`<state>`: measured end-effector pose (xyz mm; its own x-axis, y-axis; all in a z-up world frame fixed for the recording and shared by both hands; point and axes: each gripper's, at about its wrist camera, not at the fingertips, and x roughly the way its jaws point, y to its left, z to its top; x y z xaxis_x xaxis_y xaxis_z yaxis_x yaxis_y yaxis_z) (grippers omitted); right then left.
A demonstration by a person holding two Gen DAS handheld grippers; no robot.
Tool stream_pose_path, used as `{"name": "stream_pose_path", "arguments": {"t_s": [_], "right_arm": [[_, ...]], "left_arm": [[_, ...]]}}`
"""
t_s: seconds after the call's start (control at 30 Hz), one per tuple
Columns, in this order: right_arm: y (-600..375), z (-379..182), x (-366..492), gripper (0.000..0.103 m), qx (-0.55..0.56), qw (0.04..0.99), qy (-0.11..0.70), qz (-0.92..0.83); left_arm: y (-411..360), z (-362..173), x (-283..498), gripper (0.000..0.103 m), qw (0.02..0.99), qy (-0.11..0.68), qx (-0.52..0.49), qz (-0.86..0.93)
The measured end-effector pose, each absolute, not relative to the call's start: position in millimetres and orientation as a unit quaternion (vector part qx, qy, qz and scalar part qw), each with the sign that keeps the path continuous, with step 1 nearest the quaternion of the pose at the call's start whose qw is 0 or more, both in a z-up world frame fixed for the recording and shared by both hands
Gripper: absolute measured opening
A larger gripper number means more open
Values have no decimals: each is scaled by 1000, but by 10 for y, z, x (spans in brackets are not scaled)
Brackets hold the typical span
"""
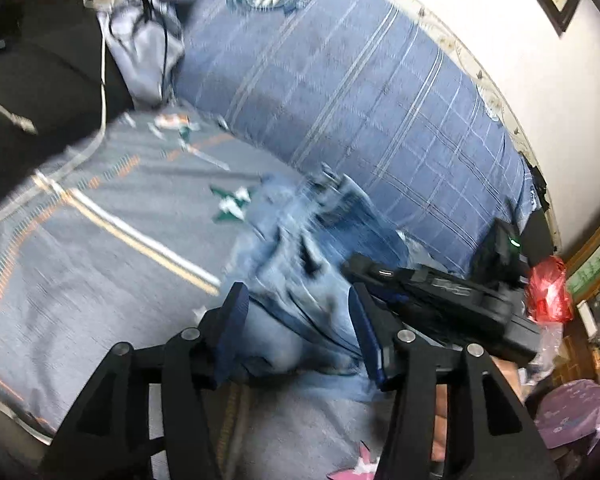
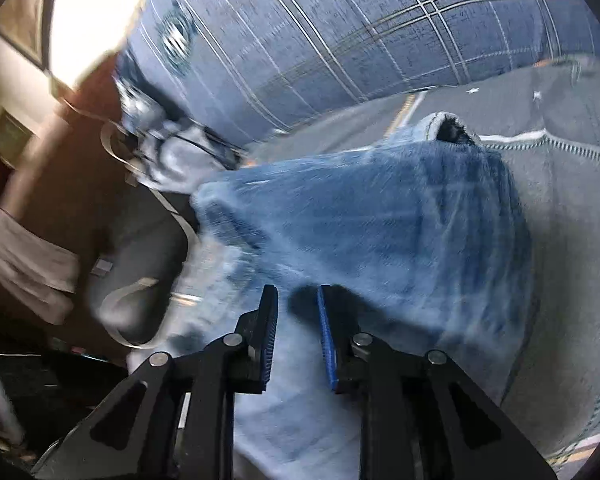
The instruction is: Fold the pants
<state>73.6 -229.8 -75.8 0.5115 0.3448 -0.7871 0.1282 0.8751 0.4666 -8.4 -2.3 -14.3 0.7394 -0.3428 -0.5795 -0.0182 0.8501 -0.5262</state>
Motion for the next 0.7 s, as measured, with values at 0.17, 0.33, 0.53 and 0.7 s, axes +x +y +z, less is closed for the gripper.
{"name": "stream_pose_path", "arguments": {"t_s": [0.17,0.33,0.53,0.7], "right_arm": [[-2382,-393,554,51,243,855,455,55],[-2581,-394,517,51,236,847,476,12],[-2587,-453,698,51,226,851,474,21],[-2562,-517,1054,46,189,859,476,2]], "left_arm": [[-168,57,-18,54,906,340,-219,-124],[-450,192,225,62,905,343,-202,-151],[-465,-375,538,62,887,421,-175,-79],[-297,-663,656,67,870,453,-185,-63]]}}
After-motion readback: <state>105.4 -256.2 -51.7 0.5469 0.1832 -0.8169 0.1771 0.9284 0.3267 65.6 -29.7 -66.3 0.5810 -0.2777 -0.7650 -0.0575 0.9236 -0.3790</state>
